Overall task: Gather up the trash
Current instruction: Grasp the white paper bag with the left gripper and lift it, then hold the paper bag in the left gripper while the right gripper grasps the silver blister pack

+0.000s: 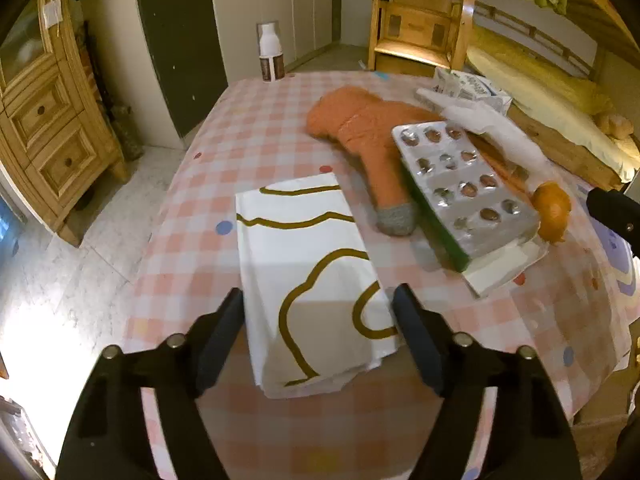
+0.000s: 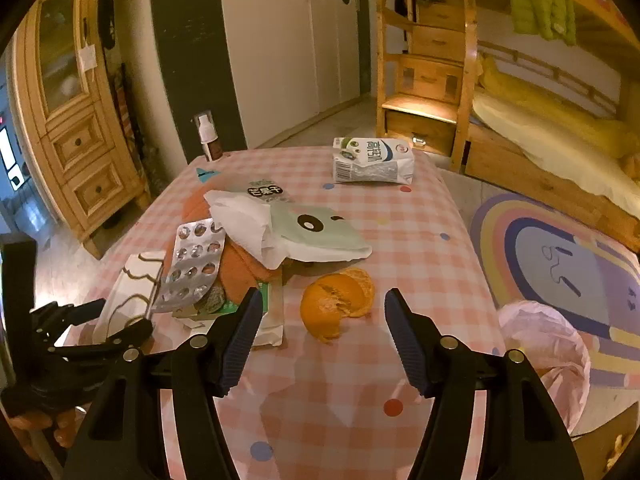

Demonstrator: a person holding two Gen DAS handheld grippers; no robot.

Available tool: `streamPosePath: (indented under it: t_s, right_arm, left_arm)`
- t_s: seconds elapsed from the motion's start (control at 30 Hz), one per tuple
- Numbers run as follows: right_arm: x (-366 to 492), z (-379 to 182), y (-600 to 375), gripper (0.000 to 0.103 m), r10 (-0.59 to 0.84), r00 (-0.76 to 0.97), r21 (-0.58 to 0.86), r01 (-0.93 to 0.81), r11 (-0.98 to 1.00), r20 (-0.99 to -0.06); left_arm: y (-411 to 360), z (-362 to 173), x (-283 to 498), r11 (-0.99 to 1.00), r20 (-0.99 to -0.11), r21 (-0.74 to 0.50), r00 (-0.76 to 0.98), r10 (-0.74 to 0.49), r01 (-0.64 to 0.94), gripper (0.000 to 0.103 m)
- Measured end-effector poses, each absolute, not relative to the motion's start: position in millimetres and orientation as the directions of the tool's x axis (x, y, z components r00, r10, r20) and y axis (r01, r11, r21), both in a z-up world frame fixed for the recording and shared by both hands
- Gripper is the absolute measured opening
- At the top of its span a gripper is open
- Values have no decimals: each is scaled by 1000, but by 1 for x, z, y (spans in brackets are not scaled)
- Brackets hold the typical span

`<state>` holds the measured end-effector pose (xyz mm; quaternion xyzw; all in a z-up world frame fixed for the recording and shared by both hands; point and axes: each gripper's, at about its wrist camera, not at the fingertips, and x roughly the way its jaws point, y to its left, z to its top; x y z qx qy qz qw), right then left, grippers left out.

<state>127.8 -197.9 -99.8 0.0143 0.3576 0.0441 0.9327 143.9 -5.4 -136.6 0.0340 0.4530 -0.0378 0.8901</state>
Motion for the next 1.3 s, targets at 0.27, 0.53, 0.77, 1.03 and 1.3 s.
streamPosePath:
  t_s: [0.27, 0.53, 0.77, 1.03, 1.3]
  right_arm:
    - [118, -90, -201, 60, 115, 780, 82, -81, 993, -615]
    - [118, -86, -152, 61, 203, 781, 40, -222, 974, -591]
    - [131, -100, -110, 74, 186, 749, -46, -278, 960, -635]
    - [148, -120, -84, 78, 98, 719, -97, -226, 969, -688]
    - [151, -128, -83, 69, 50, 707, -123, -191, 974, -705]
  left_arm:
    - [16, -126, 142, 993, -794, -48, 599, -106, 112, 6]
    - [33, -81, 146, 986, -705, -39, 695, -142, 162, 6]
    - [42, -96, 154, 994, -724, -49, 682, -106, 103, 6]
    - [52, -98, 156, 994, -727, -65, 679, -106, 86, 6]
    - [49, -100, 154, 994, -734, -53, 671, -105, 99, 6]
